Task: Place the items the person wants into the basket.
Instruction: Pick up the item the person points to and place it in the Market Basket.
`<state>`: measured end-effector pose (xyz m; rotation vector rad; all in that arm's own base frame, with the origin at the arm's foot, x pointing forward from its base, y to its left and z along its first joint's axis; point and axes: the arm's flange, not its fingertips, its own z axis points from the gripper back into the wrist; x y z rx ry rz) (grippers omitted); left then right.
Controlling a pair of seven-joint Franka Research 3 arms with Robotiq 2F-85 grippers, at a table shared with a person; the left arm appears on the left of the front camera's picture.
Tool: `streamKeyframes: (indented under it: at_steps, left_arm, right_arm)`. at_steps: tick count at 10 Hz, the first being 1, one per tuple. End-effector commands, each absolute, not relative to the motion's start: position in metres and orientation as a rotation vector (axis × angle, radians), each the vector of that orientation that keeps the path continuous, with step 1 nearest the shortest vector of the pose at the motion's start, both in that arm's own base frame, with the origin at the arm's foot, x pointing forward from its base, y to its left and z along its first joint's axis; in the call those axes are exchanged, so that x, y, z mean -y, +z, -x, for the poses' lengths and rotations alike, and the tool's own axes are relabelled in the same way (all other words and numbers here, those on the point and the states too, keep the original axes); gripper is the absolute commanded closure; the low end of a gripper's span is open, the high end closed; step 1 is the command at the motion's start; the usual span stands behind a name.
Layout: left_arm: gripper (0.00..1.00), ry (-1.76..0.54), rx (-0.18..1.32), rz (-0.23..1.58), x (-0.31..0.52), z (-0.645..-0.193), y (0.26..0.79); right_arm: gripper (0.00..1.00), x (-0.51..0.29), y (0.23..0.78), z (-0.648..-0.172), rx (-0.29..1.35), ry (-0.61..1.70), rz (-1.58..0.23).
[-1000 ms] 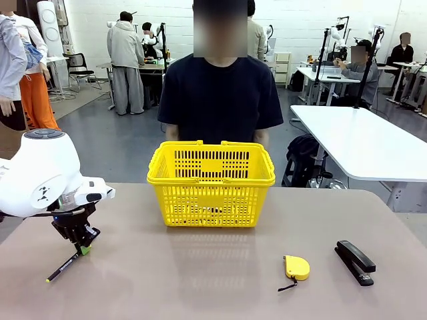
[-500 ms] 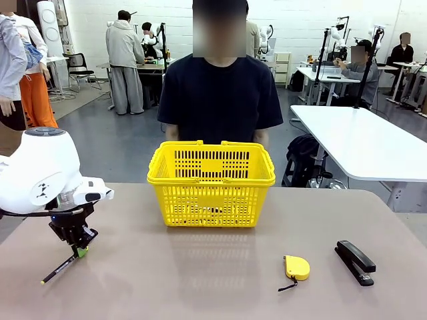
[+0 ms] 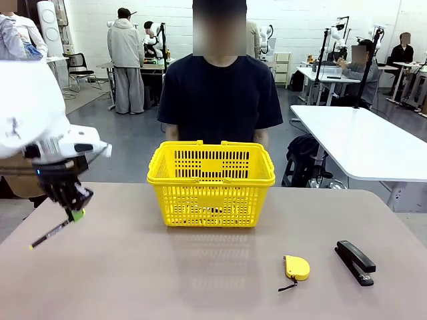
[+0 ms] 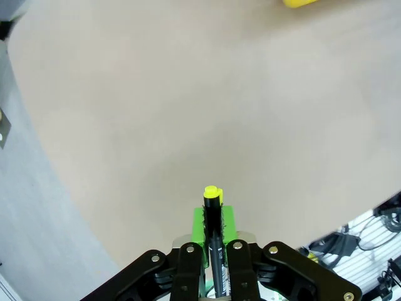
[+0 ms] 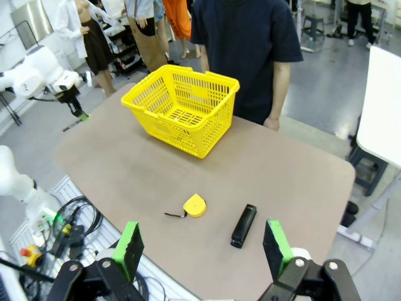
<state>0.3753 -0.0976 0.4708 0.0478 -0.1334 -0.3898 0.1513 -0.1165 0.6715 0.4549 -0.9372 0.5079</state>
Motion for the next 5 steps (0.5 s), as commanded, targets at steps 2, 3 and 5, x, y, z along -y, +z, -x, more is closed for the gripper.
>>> streamKeyframes:
  at_steps: [2, 3, 5]
  left_arm:
    - [1.0, -0.409, 0.146, -0.016, 0.109, -0.379, 0.506]
    - [1.0, -0.412, 0.128, -0.02, 0.111, -0.381, 0.511]
    - [1.0, -0.396, 0.102, -0.056, 0.108, -0.376, 0.507]
  right_arm:
    - [0.0, 0.116, 0.67, -0.152, 0.921, 0.5, -0.45]
    - [0.0, 0.116, 0.67, -0.152, 0.921, 0.5, -0.45]
    - [0.0, 0.116, 0.67, -0.152, 0.921, 0.5, -0.45]
